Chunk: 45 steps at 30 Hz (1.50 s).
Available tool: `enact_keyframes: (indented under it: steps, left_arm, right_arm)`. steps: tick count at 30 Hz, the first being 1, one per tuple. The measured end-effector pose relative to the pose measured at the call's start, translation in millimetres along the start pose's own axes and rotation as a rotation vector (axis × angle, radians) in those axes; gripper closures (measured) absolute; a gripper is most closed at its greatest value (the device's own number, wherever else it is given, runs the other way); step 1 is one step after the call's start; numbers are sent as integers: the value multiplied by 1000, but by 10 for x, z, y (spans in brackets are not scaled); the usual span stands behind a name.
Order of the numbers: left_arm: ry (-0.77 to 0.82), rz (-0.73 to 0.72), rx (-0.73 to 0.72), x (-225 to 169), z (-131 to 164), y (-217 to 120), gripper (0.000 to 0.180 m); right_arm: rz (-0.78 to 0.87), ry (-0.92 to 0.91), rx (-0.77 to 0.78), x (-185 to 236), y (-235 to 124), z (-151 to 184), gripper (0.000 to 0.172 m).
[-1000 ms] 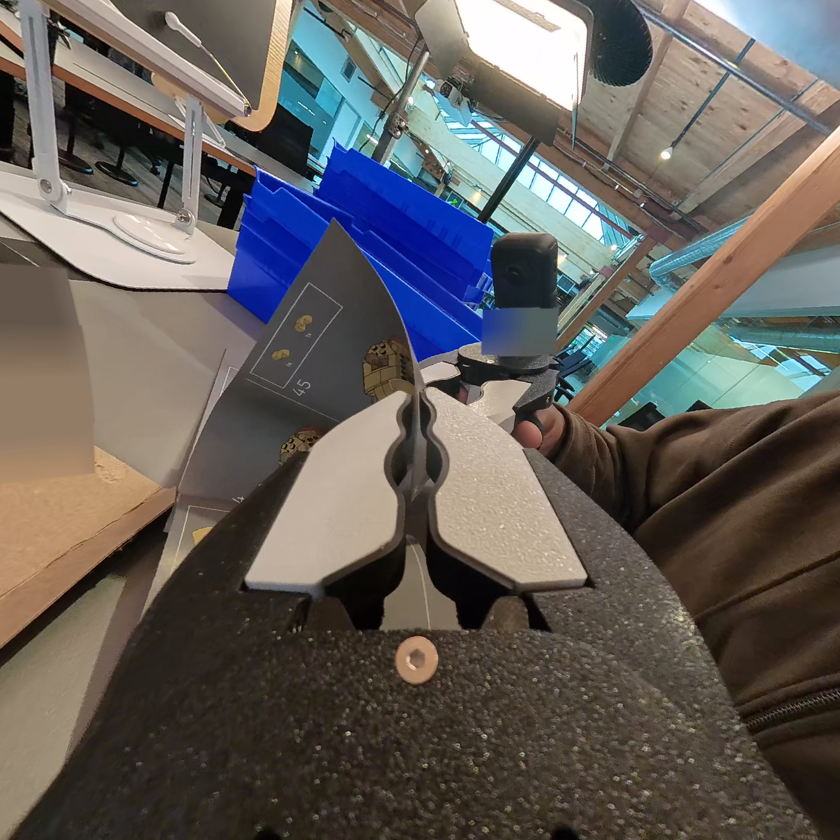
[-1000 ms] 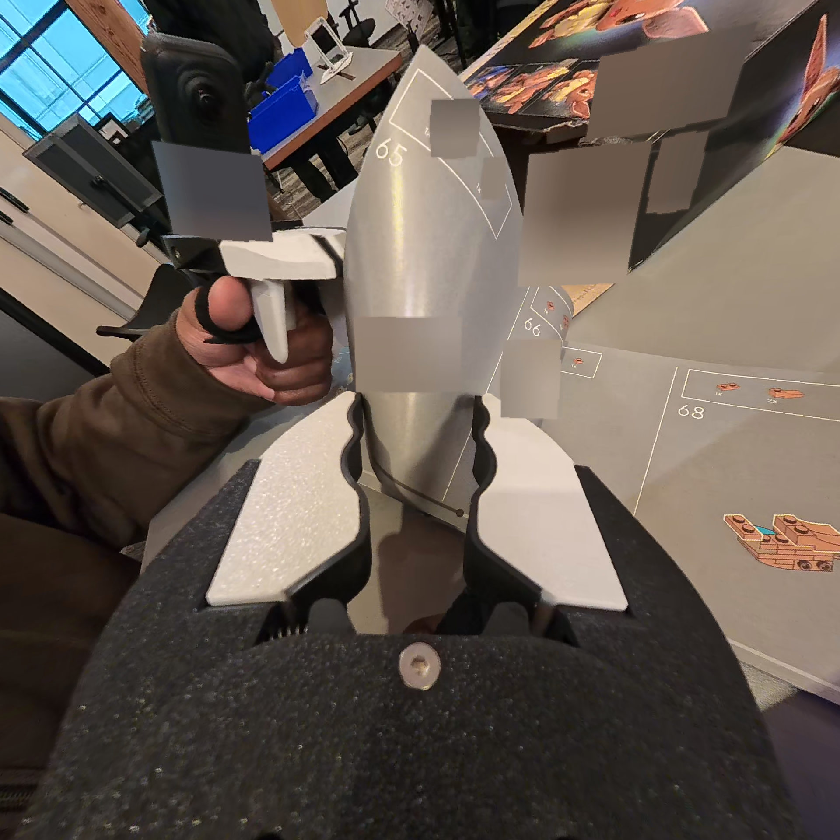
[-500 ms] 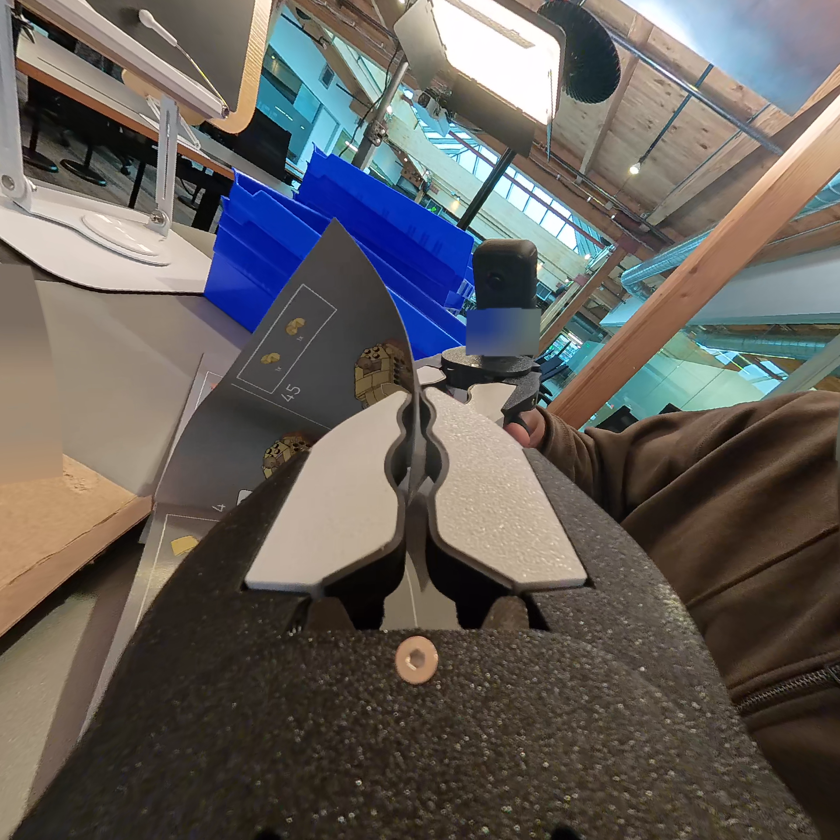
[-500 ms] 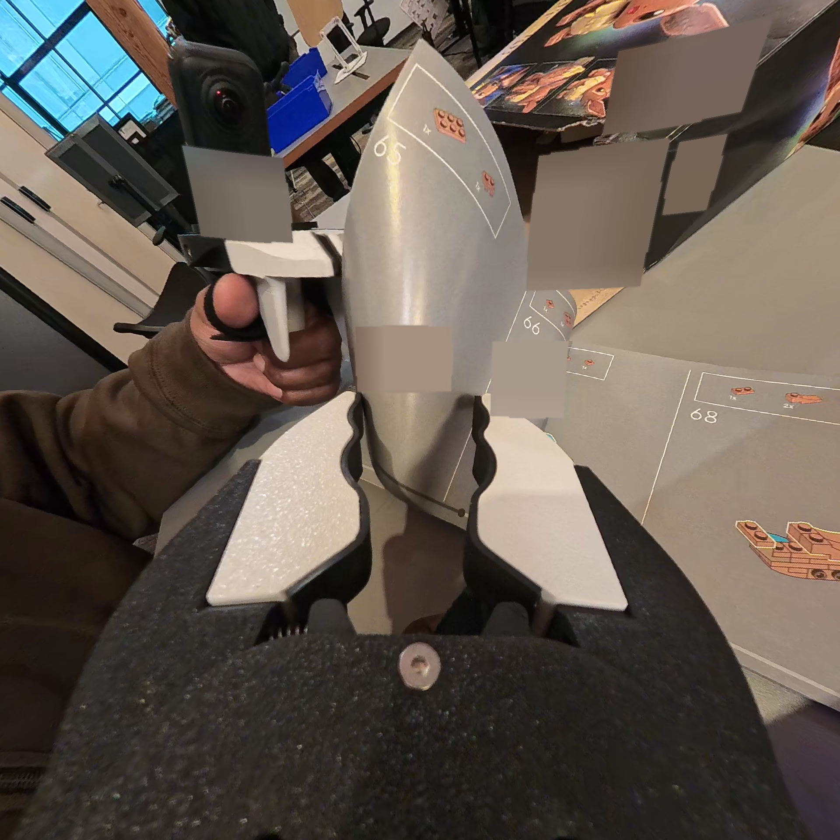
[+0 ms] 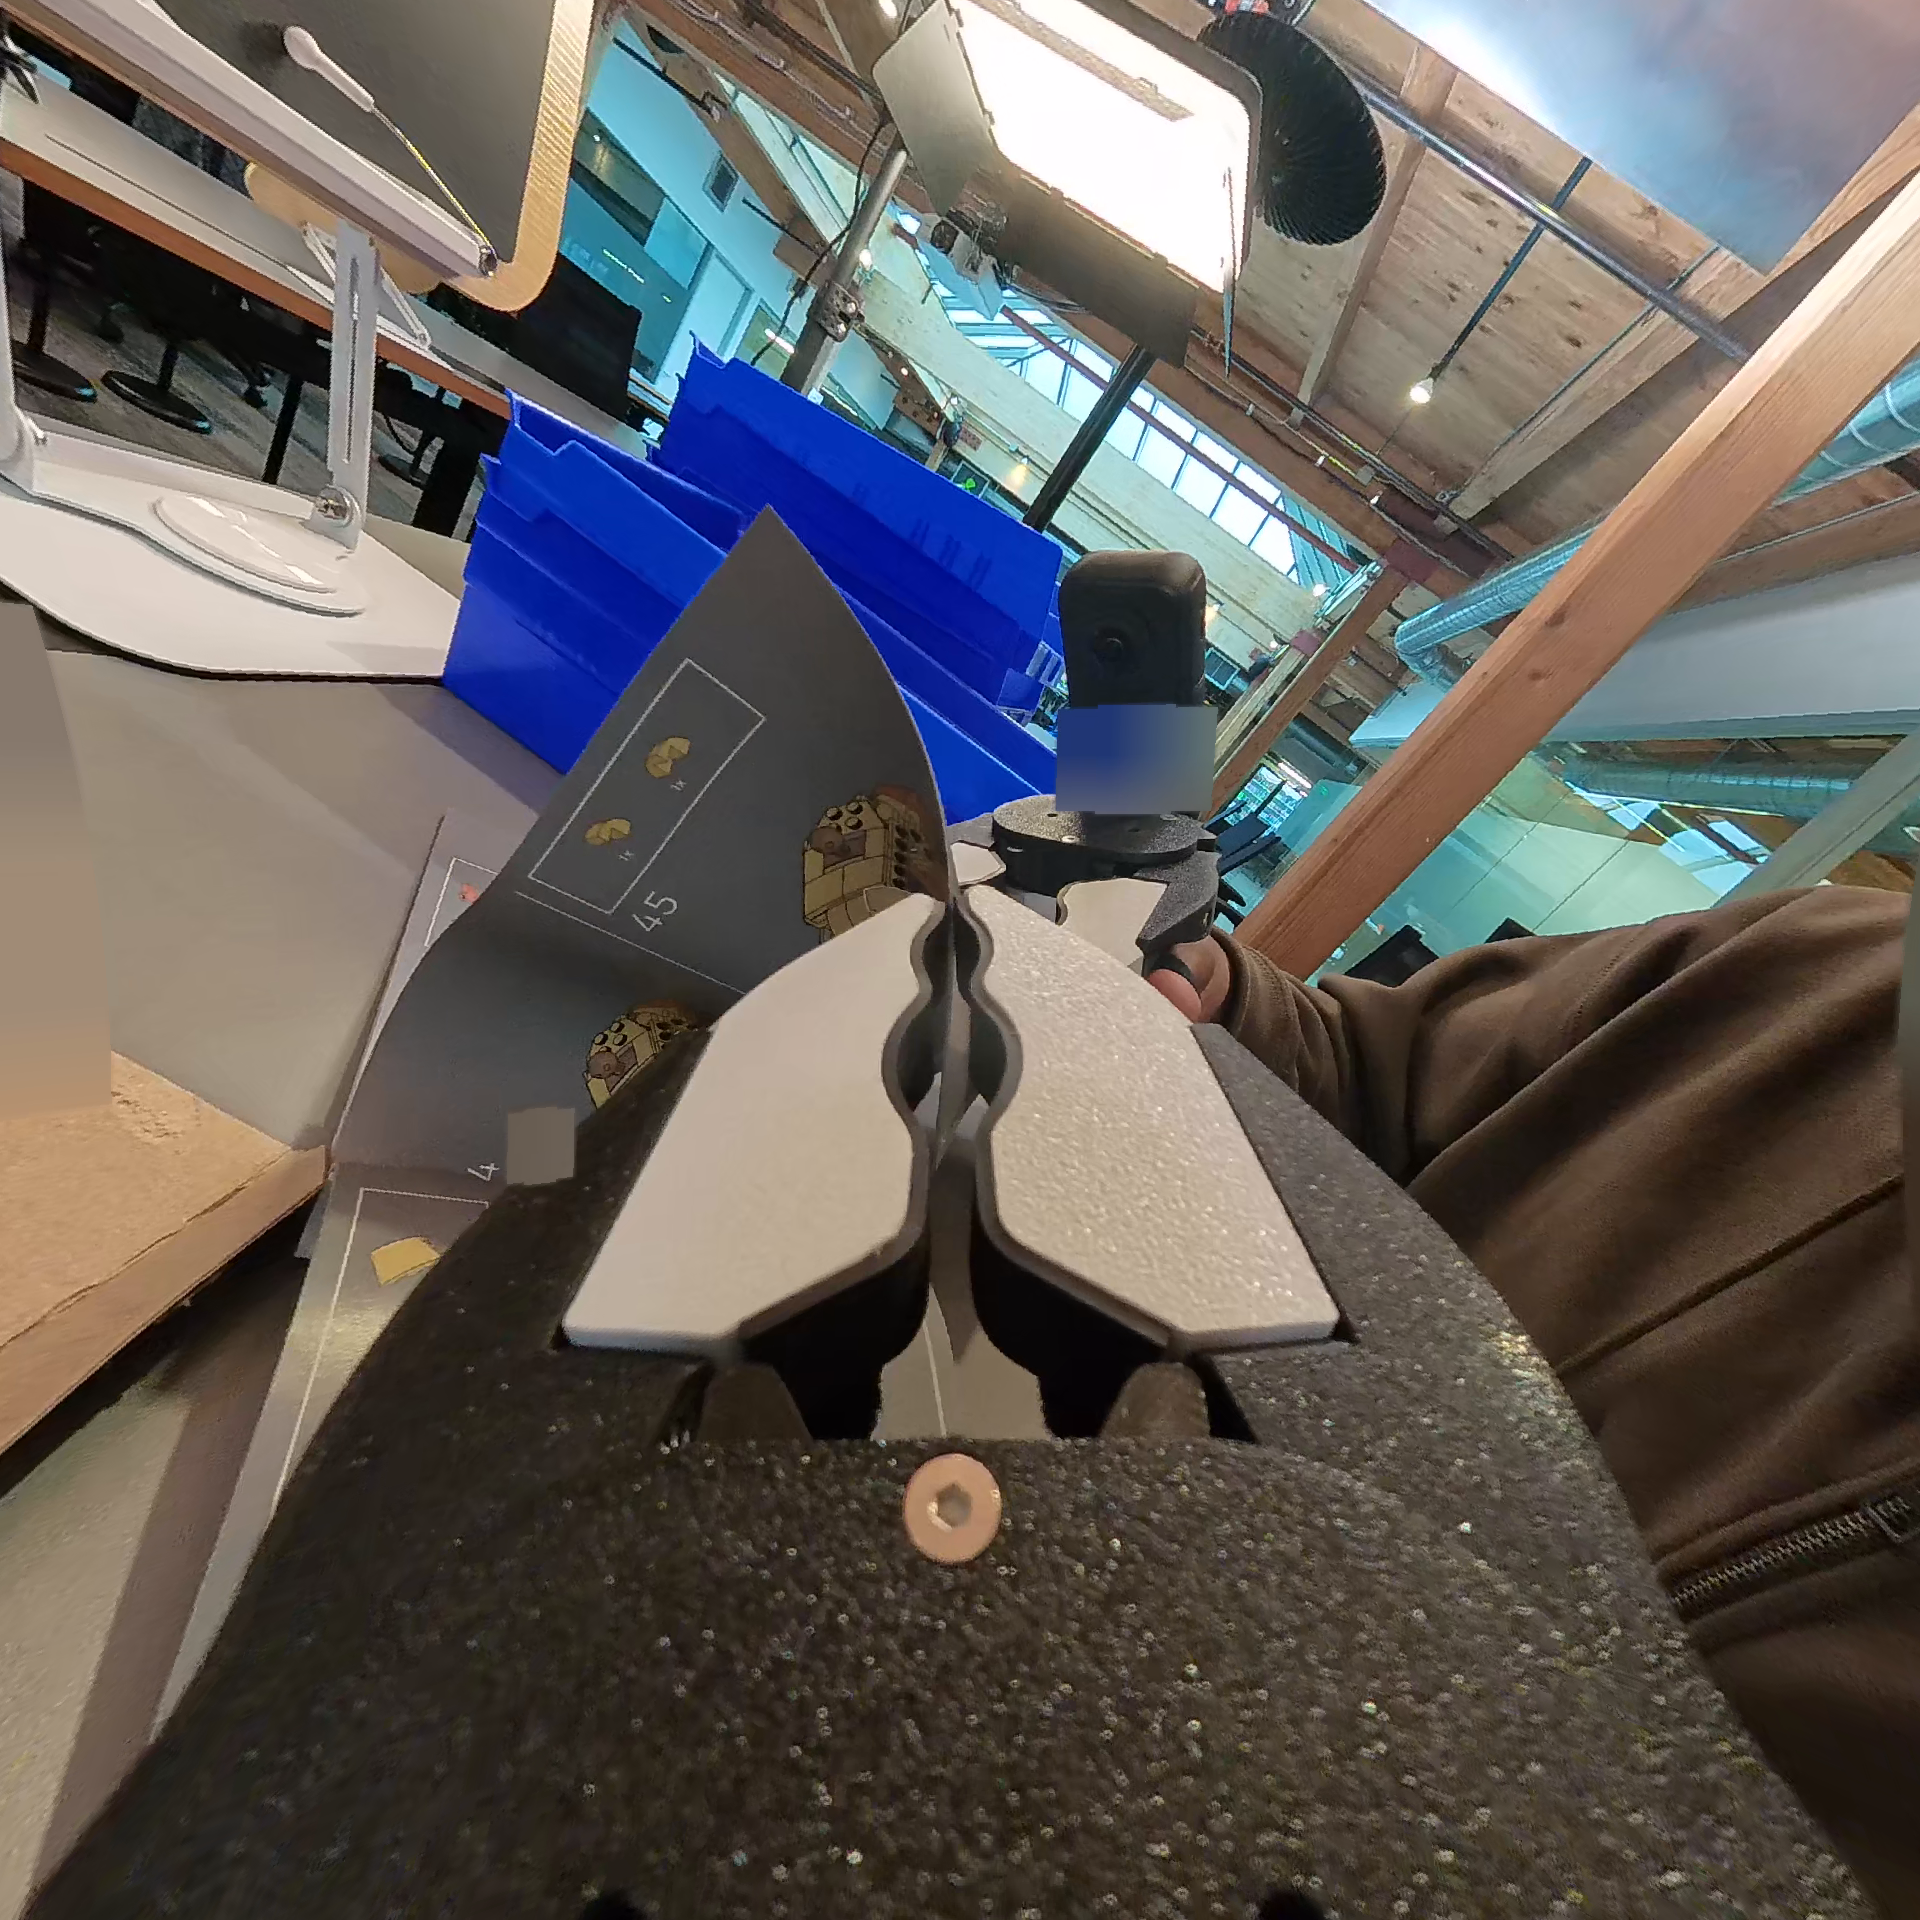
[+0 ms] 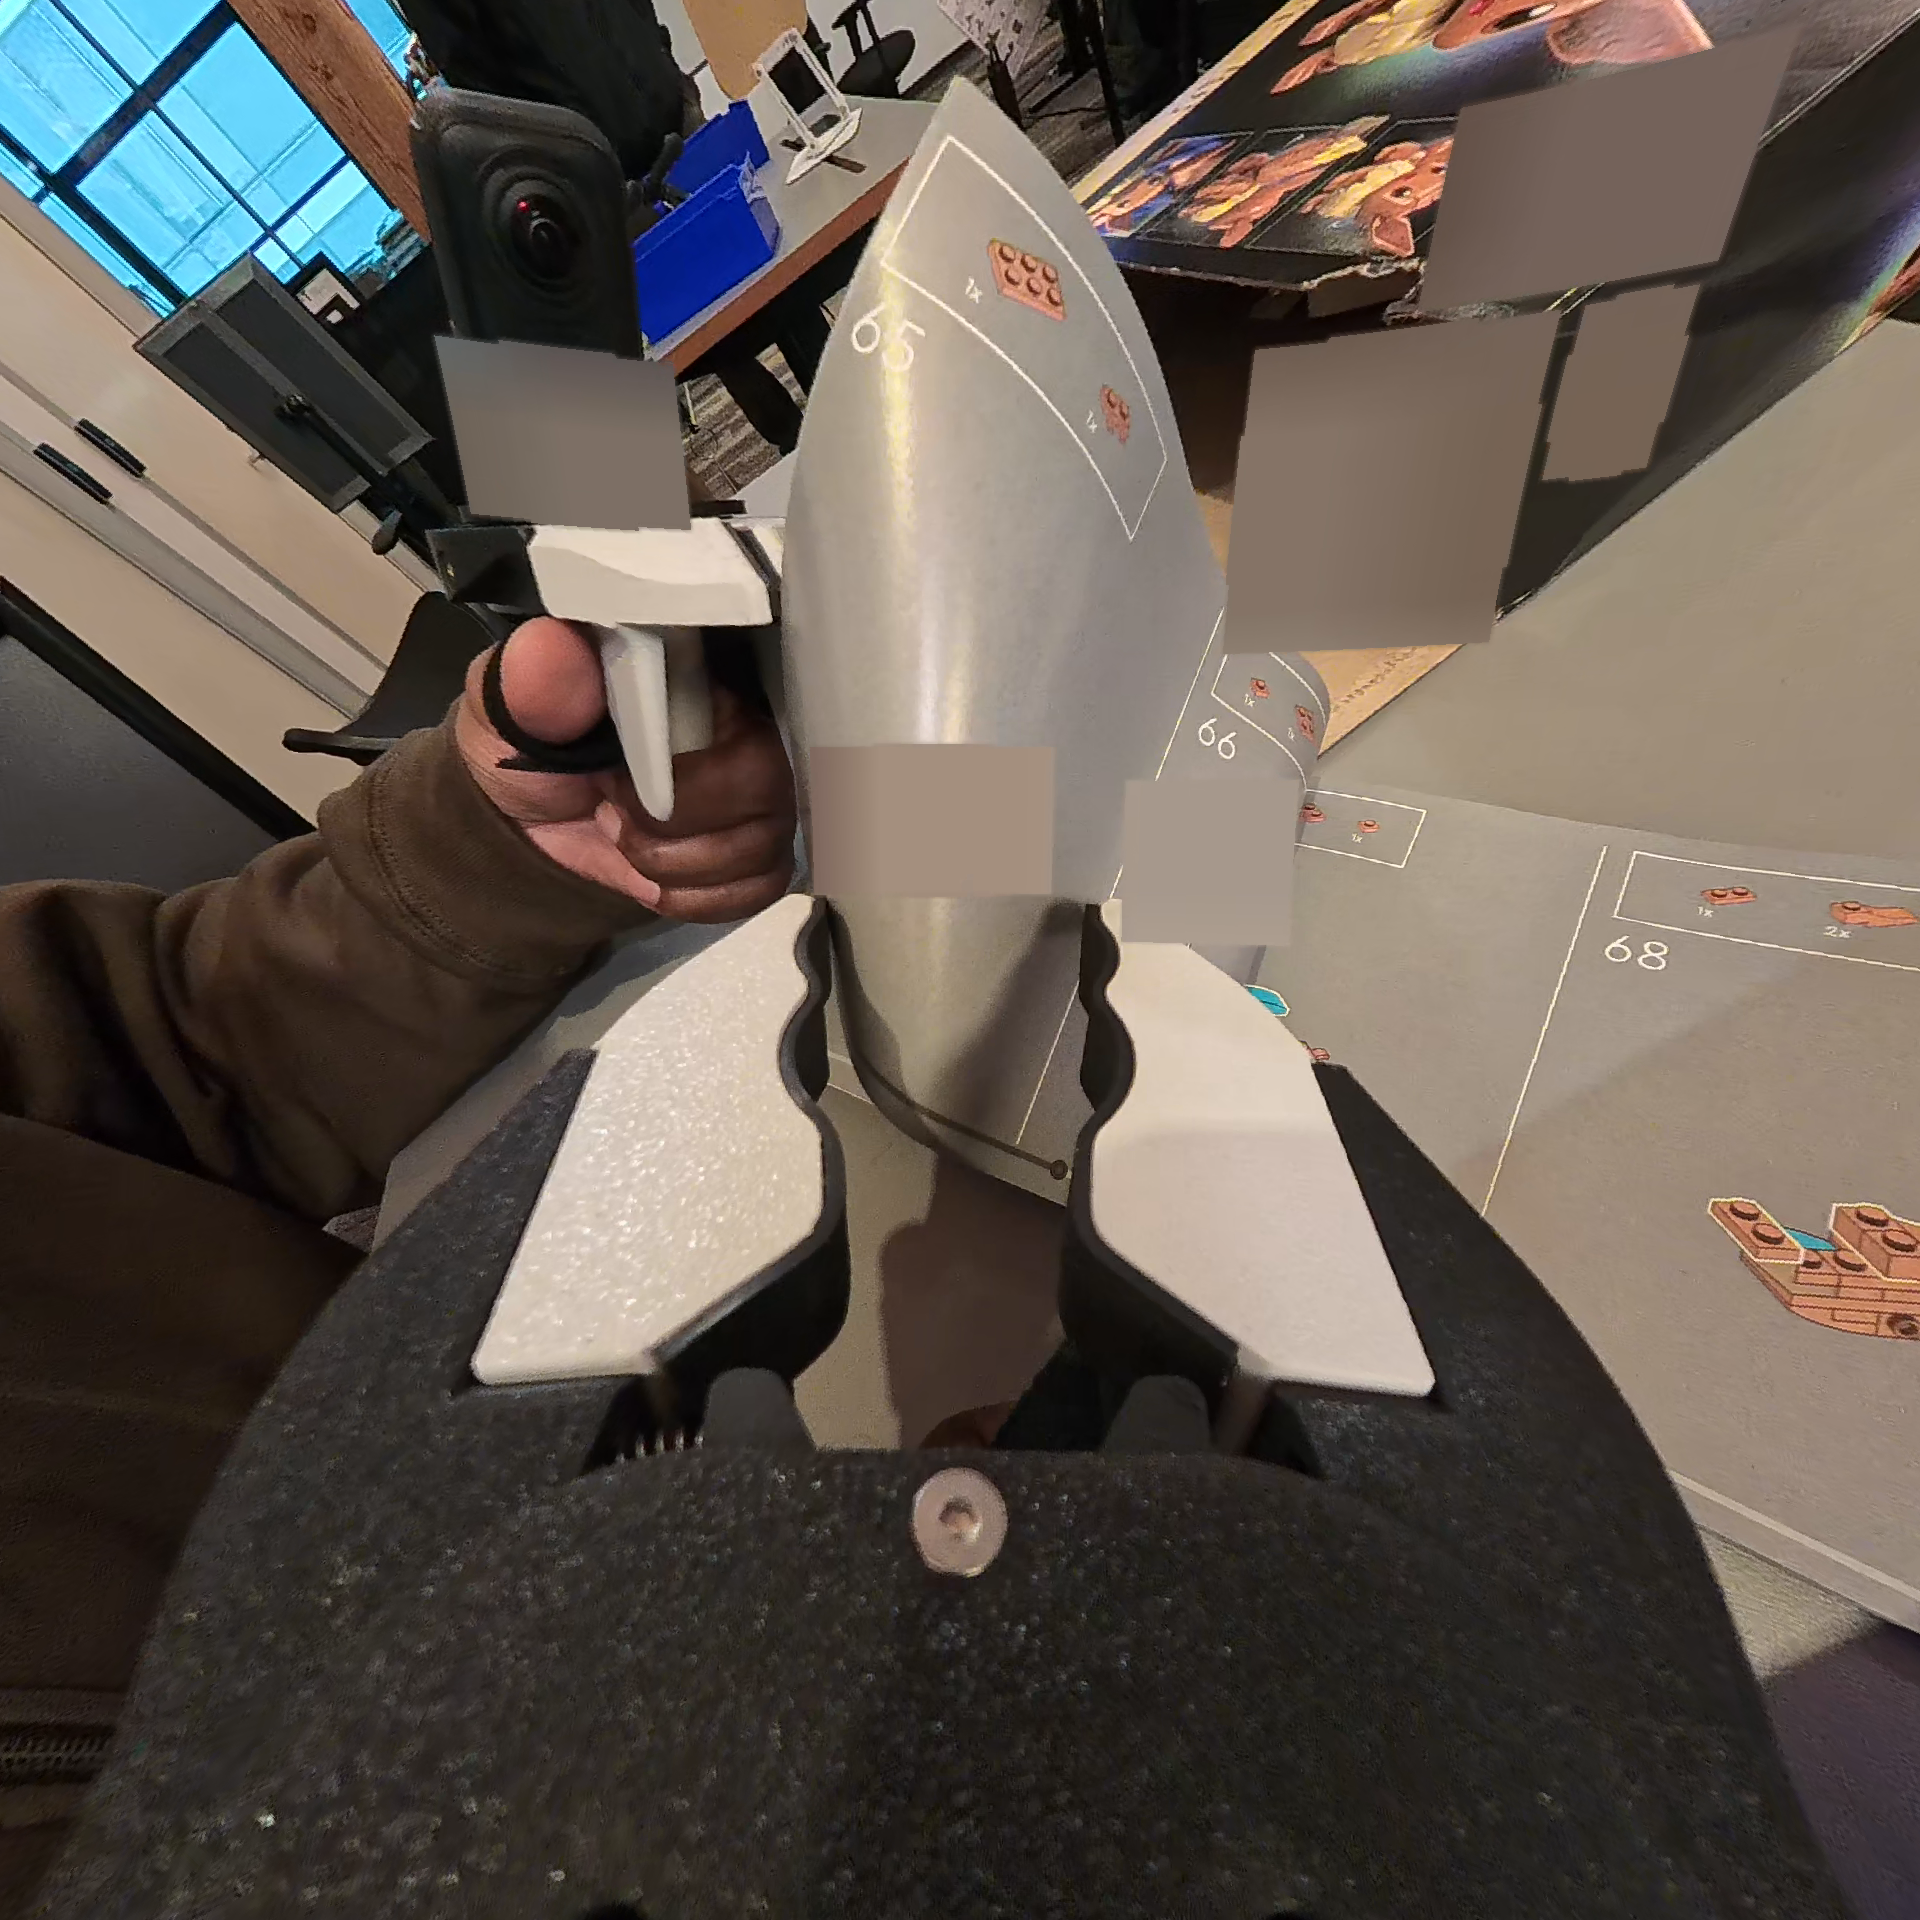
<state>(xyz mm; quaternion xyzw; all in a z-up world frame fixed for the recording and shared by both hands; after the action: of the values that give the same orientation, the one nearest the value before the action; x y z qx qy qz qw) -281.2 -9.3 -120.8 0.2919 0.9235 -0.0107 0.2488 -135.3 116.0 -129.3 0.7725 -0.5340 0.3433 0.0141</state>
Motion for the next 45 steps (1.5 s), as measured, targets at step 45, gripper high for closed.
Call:
enact_keyframes:
  steps: [45]
  left_arm:
    - [25, -26, 61, -19, 120, 96, 180]
  right_arm:
    - [176, -176, -30, 97, -90, -122, 120]
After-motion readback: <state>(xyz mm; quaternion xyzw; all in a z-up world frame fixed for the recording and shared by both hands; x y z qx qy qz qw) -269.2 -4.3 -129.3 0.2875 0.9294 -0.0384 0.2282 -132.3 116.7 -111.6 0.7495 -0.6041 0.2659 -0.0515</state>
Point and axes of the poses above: each gripper's, where its closed fingertips meet, y out along the fingers, z out of its underside, x = y × z across the jaws, the point moved 9 cm from there along -y, back along the fingers, and after that the axes turned 7 degrees about y, right-handed, at the moved point
